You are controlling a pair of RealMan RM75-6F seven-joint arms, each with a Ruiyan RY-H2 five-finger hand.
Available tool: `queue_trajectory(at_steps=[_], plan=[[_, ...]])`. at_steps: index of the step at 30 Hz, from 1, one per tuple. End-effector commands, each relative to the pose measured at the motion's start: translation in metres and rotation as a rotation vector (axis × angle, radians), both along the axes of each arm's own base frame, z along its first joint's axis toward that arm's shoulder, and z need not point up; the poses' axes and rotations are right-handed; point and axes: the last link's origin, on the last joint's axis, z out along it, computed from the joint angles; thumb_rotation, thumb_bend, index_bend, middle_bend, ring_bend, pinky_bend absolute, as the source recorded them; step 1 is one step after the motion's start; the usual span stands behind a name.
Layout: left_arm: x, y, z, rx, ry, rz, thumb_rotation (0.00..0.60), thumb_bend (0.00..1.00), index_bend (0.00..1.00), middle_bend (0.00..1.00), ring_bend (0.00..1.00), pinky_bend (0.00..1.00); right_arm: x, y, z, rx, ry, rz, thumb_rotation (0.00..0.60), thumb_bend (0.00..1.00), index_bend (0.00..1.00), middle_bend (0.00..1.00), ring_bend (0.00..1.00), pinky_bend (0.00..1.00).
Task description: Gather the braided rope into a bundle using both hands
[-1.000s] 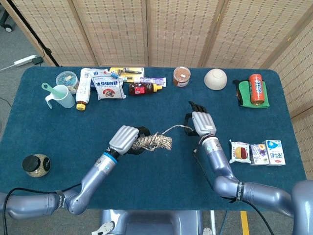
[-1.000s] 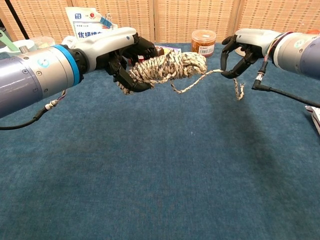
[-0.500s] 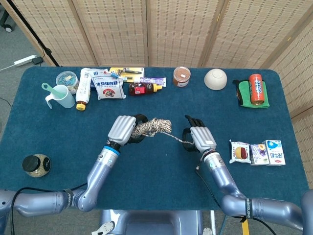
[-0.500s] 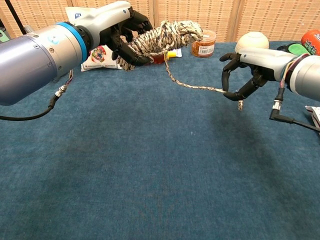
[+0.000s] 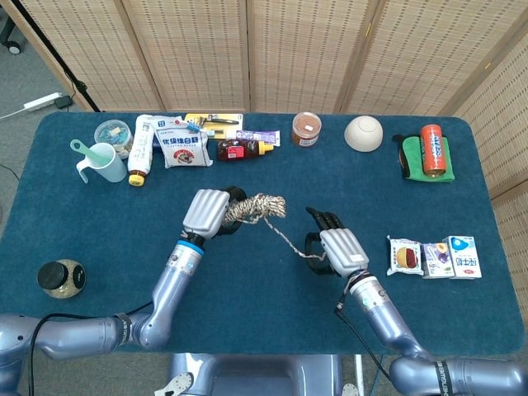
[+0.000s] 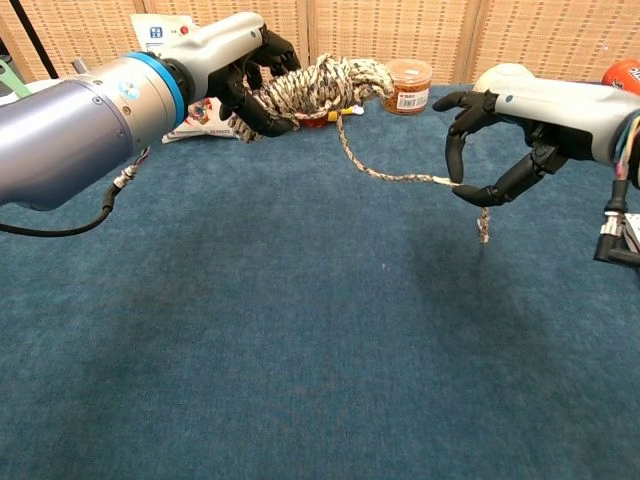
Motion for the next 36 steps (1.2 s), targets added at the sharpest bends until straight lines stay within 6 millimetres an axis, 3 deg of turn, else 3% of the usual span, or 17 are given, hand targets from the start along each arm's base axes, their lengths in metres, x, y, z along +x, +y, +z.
queue_trajectory(at_steps=[1, 8, 19, 28, 36], plan=[[0.000, 0.001, -0.004, 0.000, 0.007, 0.001, 0.600, 0.53, 0.54, 0.44, 0.51, 0.72, 0.007, 0.011, 0.011, -0.016, -0.021, 0.036, 0.600, 0.48, 0.74, 0.00, 0.00, 0.00], [0.001, 0.004, -0.012, 0.012, 0.042, -0.009, 0.600, 0.53, 0.54, 0.44, 0.51, 0.72, 0.030, 0.031, 0.025, -0.030, -0.052, 0.131, 0.600, 0.48, 0.74, 0.00, 0.00, 0.00], [-0.002, -0.006, -0.026, 0.051, 0.165, -0.105, 0.600, 0.53, 0.54, 0.44, 0.51, 0.72, 0.067, 0.027, 0.042, -0.060, -0.104, 0.190, 0.600, 0.48, 0.74, 0.00, 0.00, 0.00], [-0.007, -0.023, -0.049, 0.000, 0.269, -0.227, 0.600, 0.53, 0.54, 0.44, 0.51, 0.72, 0.102, -0.003, 0.040, -0.106, -0.052, 0.203, 0.600, 0.48, 0.74, 0.00, 0.00, 0.00], [-0.008, -0.033, -0.055, -0.052, 0.266, -0.299, 0.600, 0.53, 0.54, 0.44, 0.51, 0.72, 0.110, -0.034, 0.029, -0.212, 0.132, 0.268, 0.600, 0.48, 0.74, 0.00, 0.00, 0.00]])
